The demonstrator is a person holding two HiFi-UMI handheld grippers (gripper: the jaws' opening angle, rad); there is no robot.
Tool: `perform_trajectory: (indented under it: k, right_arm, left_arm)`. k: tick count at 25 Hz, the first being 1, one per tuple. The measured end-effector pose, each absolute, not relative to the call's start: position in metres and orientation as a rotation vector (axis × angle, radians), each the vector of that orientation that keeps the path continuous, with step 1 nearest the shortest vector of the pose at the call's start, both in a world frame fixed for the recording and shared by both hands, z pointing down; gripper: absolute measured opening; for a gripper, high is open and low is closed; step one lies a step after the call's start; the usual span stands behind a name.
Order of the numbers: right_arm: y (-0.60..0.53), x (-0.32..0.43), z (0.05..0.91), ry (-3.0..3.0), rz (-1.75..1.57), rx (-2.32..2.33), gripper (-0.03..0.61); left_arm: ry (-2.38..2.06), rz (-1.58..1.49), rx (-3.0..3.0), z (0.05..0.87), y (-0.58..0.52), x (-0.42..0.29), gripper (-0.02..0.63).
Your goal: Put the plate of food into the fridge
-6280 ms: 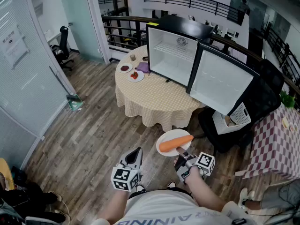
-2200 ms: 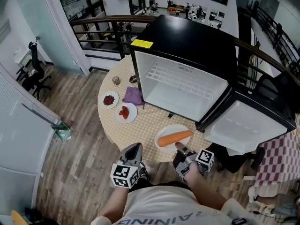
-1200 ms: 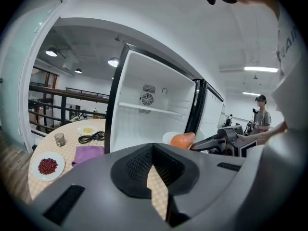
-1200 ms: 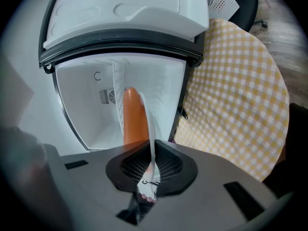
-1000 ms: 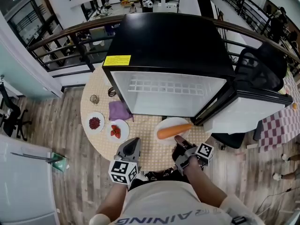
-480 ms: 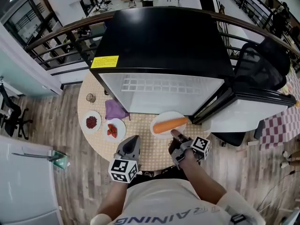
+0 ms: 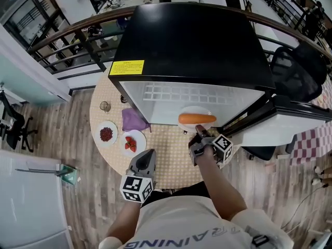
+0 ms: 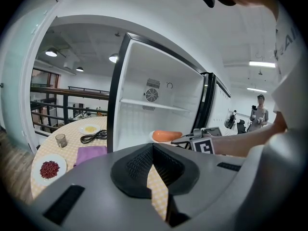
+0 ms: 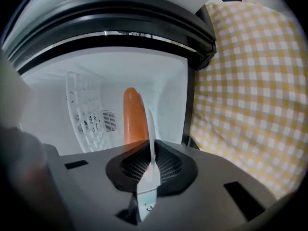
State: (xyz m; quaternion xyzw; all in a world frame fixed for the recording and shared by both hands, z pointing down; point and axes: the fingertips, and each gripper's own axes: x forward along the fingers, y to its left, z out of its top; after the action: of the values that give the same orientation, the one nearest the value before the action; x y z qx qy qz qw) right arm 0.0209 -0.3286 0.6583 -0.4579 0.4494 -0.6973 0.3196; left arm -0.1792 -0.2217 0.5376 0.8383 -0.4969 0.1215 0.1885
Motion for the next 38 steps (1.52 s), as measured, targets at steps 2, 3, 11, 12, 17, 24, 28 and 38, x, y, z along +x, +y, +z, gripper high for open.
perform_trajectory:
  k: [2, 3, 11, 12, 17, 24, 28, 38]
  right_arm:
    - [-0.341, 0.021, 0.664, 1.151, -1.811, -1.226, 0.038]
    - [-0.347, 0.02, 0.668, 1.136, -1.799, -1.235, 0.038]
    - [-0.393, 0.029, 0.682, 1.018, -1.743, -1.319, 0.038]
    - [-0.397, 0.03, 0.683, 1.012, -1.735, -1.326, 0.04]
    - [-0.414, 0.034, 0.69, 0.998, -1.718, -1.391, 0.04]
    - [-0.426, 0.037, 0.696, 1.01, -1.699, -1.461, 0.048]
    - [-0.428, 0.038, 0.693, 1.05, -1.683, -1.471, 0.048]
    - [-0.425, 0.024, 0.687, 1.298, -1.744, -1.487, 0.079]
  left_arm:
    - [-1.393, 0.346, 2.357, 0.54, -0.222, -0.182, 0.008]
    - [-1.391, 0.348, 2.355, 0.541, -0.223, -0.184, 0.008]
    - [-1.394, 0.361, 2.32, 0.551, -0.217, -0.197, 0.008]
    - [-1.397, 0.363, 2.313, 0.552, -0.215, -0.198, 0.008]
    - [-1.412, 0.371, 2.289, 0.557, -0.211, -0.206, 0.008]
    - [-1.433, 0.371, 2.269, 0.558, -0.208, -0.212, 0.008]
    - [-1.441, 0.372, 2.261, 0.559, -0.206, -0.215, 0.008]
    - [-1.407, 0.349, 2.287, 0.557, -0.214, -0.203, 0.008]
